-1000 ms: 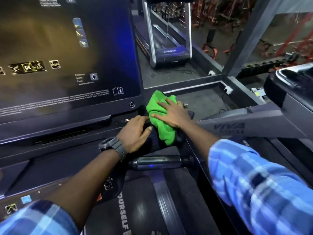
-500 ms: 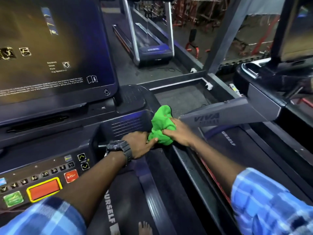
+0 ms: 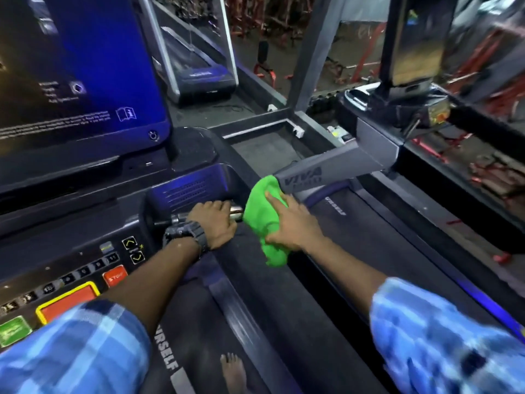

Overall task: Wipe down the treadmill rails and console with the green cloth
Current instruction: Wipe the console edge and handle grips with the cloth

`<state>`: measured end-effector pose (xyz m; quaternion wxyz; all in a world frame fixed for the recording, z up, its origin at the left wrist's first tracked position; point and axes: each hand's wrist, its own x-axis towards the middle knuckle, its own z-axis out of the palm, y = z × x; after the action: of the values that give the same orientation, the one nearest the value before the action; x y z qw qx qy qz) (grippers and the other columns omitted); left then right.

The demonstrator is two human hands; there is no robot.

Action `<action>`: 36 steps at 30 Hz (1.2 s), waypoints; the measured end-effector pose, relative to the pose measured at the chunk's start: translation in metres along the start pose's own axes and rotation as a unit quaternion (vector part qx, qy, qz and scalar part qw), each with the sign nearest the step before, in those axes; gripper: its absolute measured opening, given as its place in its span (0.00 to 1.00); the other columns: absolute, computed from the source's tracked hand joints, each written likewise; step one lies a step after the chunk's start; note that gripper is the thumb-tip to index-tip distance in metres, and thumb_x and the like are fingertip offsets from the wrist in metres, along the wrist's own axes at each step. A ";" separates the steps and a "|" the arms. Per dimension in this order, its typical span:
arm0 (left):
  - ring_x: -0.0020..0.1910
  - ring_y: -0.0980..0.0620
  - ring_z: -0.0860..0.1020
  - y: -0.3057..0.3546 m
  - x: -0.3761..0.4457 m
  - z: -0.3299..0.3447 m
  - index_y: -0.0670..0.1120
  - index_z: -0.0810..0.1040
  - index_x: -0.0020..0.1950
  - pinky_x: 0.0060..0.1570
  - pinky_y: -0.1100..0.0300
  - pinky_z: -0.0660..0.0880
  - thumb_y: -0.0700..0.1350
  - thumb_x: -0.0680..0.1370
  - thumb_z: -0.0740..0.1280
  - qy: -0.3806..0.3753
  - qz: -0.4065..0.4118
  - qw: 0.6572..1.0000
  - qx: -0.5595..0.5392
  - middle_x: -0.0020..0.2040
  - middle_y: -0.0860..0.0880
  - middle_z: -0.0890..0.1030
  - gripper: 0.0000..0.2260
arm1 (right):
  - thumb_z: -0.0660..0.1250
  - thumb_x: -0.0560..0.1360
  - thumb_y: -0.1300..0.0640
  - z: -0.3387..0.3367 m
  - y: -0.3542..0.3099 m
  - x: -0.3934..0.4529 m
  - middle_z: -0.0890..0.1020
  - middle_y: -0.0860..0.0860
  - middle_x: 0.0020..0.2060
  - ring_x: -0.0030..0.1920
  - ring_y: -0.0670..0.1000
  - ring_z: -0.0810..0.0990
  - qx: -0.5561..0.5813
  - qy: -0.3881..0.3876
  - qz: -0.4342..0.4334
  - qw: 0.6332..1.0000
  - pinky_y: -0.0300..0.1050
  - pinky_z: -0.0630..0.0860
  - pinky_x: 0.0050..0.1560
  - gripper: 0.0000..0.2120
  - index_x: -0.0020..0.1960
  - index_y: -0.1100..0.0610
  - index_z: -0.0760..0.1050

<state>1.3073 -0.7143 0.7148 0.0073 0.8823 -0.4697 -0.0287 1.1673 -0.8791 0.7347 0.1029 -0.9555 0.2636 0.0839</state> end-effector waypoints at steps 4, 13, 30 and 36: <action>0.63 0.42 0.72 0.000 -0.003 -0.004 0.45 0.63 0.71 0.59 0.53 0.67 0.57 0.77 0.51 -0.019 0.001 1.000 -0.008 0.66 0.43 0.73 0.26 | 0.73 0.62 0.35 0.006 0.018 -0.067 0.67 0.53 0.68 0.64 0.62 0.73 -0.070 0.014 0.057 0.996 0.59 0.75 0.60 0.53 0.78 0.40 0.47; 0.61 0.39 0.74 -0.001 0.011 -0.012 0.47 0.70 0.65 0.58 0.49 0.72 0.58 0.77 0.55 -0.063 0.013 0.996 -0.063 0.64 0.41 0.75 0.22 | 0.73 0.68 0.46 0.026 -0.025 -0.030 0.66 0.55 0.73 0.62 0.61 0.71 -0.127 0.118 0.062 0.983 0.57 0.76 0.55 0.46 0.79 0.46 0.52; 0.76 0.43 0.53 0.022 0.051 -0.011 0.38 0.55 0.75 0.75 0.53 0.48 0.54 0.71 0.45 -0.023 0.326 0.945 -0.023 0.77 0.39 0.55 0.35 | 0.74 0.66 0.40 0.036 0.005 -0.092 0.67 0.50 0.74 0.64 0.58 0.71 -0.106 0.132 0.060 0.984 0.54 0.75 0.61 0.44 0.77 0.41 0.58; 0.77 0.45 0.52 0.022 0.056 -0.012 0.39 0.54 0.76 0.75 0.54 0.48 0.52 0.76 0.53 -0.036 0.330 0.942 -0.047 0.77 0.41 0.53 0.31 | 0.63 0.65 0.26 0.030 -0.004 -0.078 0.77 0.52 0.63 0.61 0.60 0.75 -0.047 0.140 0.280 0.949 0.55 0.75 0.58 0.40 0.72 0.43 0.65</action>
<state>1.3214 -0.7732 0.7254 0.0409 0.6746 -0.7328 -0.0790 1.1001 -0.8311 0.7233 -0.0082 -0.8491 0.5279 -0.0132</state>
